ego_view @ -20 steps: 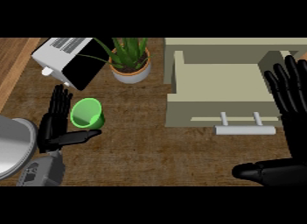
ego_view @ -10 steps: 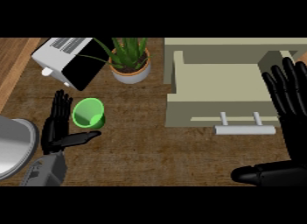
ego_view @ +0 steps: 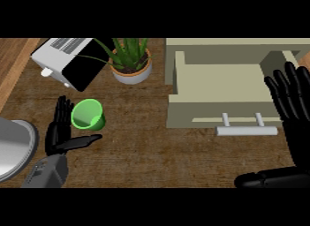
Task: Pick up the cup, place it into the drawer and close the drawer
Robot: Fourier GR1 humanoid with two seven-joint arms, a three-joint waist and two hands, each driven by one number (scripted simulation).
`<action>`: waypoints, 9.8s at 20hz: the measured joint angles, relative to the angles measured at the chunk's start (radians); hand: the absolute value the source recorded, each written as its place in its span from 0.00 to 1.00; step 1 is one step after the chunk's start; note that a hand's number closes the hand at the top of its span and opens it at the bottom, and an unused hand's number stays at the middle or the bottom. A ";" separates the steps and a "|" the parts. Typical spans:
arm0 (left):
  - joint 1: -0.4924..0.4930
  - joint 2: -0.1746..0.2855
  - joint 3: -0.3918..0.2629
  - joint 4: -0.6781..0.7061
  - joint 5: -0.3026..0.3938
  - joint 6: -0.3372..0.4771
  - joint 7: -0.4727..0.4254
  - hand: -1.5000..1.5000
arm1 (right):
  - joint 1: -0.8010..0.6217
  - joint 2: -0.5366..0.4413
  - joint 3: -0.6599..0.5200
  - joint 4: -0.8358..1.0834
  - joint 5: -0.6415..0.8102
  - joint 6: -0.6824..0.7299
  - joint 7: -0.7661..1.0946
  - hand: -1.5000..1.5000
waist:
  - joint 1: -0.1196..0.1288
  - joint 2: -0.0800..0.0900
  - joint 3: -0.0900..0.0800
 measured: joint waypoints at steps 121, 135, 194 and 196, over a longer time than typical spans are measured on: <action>-0.916 -0.159 -0.601 0.098 0.356 0.458 0.402 1.00 | -0.042 -0.027 -0.059 0.082 -0.041 0.058 -0.042 0.00 | -0.065 0.015 0.002; -0.966 -0.159 -0.823 0.207 0.428 0.531 0.431 0.00 | -0.086 -0.023 -0.042 0.097 -0.054 0.065 -0.033 0.00 | -0.104 0.025 0.002; 0.179 0.410 -0.457 -0.910 0.701 0.161 0.394 0.00 | -0.135 -0.196 0.260 0.600 0.841 0.033 -0.331 0.00 | 0.026 -0.001 0.000; 0.187 0.402 -0.446 -0.917 0.692 0.157 0.400 0.00 | -0.177 -0.188 0.261 0.690 0.879 0.011 -0.351 0.00 | 0.023 0.000 0.001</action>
